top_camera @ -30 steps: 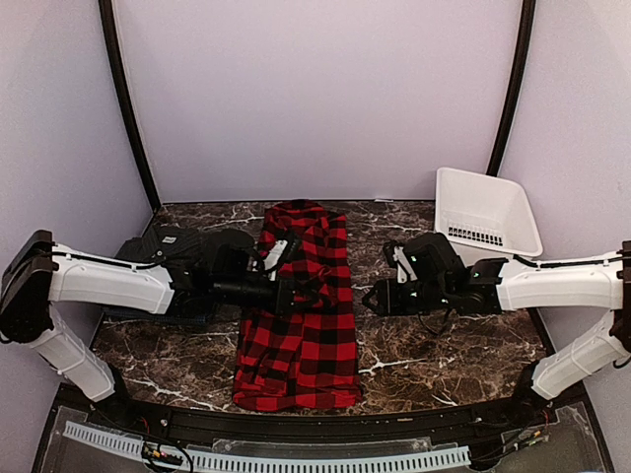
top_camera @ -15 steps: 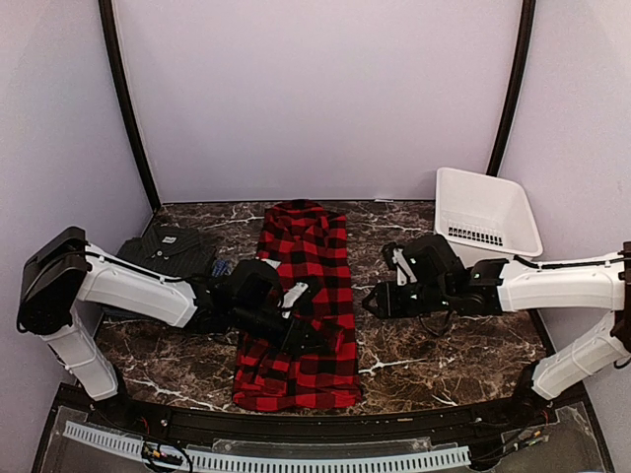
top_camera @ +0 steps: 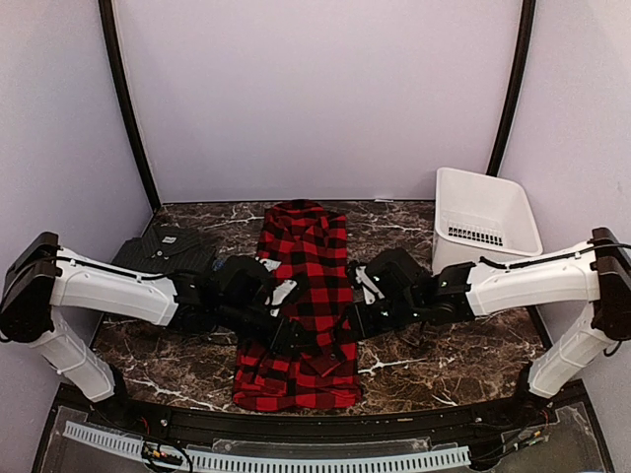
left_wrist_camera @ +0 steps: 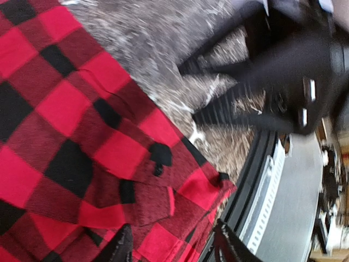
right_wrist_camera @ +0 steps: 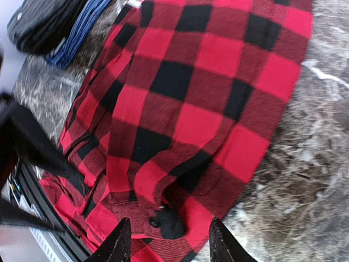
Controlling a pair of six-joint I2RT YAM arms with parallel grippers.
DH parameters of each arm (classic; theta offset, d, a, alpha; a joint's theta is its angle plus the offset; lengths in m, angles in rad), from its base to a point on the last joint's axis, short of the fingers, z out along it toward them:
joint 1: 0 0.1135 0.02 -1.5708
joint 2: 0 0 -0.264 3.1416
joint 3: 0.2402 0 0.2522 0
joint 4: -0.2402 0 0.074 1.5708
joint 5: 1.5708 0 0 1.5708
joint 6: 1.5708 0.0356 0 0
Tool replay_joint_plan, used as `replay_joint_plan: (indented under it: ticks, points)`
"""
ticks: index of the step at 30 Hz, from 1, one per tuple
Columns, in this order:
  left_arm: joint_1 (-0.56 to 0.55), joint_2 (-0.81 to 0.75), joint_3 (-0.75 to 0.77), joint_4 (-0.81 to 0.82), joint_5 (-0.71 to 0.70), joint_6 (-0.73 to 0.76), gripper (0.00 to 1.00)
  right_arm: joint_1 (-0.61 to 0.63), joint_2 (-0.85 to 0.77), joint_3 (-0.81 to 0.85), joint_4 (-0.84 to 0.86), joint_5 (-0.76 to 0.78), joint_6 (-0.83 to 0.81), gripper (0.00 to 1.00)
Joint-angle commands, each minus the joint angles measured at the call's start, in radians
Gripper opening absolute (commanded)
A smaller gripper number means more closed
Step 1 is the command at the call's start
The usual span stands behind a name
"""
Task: Fold and stack the long sleeve shirts
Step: Fold the 1/3-folded shirt at the center of the board.
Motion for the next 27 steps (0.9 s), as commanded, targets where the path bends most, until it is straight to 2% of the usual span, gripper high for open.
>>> replay_joint_plan:
  ticks: [1,8,19,23,27]
  points:
    - [0.037,-0.042,-0.011,-0.052,-0.104,-0.111,0.47,0.055,0.067,0.041,0.008,-0.048,-0.052,0.45]
    - [0.087,-0.002,0.041,-0.208,-0.168,-0.266,0.43,0.069,0.128,0.027,0.053,-0.056,-0.082,0.45]
    - [0.107,0.1,0.088,-0.188,-0.137,-0.289,0.44,0.067,0.189,0.003,0.156,-0.094,-0.096,0.44]
    - [0.109,0.128,0.102,-0.176,-0.124,-0.293,0.39,0.067,0.203,0.007,0.158,-0.109,-0.094,0.4]
    - [0.11,0.14,0.107,-0.171,-0.117,-0.291,0.3,0.067,0.188,-0.004,0.148,-0.115,-0.079,0.32]
